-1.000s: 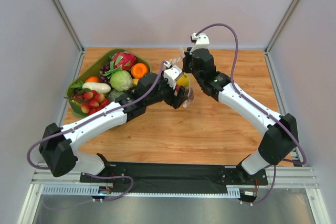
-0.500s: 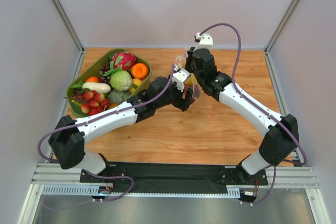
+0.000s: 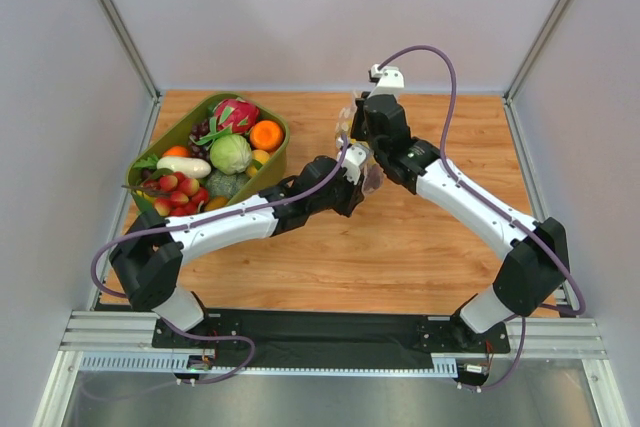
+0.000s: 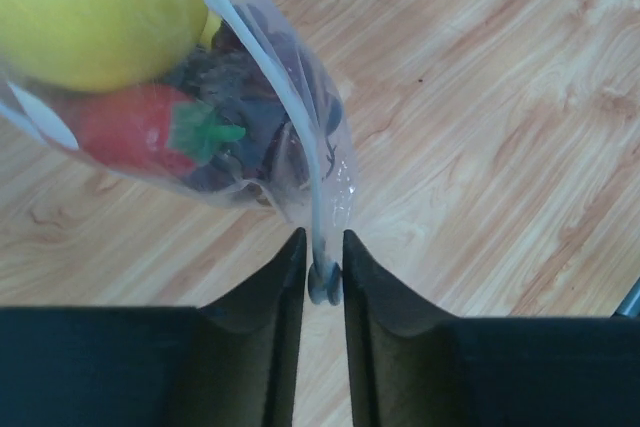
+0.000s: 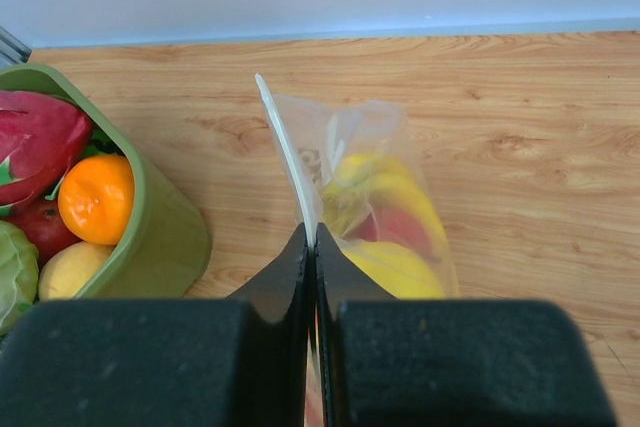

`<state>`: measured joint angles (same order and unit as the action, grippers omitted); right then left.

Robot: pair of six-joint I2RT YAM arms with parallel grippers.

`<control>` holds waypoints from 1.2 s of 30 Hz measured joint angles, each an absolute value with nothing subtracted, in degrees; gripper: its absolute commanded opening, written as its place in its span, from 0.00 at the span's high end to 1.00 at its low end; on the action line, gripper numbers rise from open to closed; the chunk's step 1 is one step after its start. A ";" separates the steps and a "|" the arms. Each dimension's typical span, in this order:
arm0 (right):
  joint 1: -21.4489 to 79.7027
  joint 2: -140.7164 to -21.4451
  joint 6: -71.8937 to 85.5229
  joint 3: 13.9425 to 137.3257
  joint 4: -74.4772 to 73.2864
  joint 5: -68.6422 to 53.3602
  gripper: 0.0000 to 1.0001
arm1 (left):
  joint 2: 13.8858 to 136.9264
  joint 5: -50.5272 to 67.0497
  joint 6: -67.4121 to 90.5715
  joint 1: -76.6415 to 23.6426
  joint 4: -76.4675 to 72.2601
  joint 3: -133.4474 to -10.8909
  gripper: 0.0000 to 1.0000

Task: Open the zip-top bag and remove the fake food

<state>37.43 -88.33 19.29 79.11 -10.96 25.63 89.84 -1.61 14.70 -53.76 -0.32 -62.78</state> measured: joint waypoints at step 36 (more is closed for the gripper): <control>31.05 -65.01 -12.56 74.30 -27.92 -22.02 0.18 | 76.51 10.11 -18.33 -48.27 41.39 -77.56 1.00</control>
<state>31.05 -65.01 -12.56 74.30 -27.92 -22.02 76.51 10.11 -18.33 -48.27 41.39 -77.56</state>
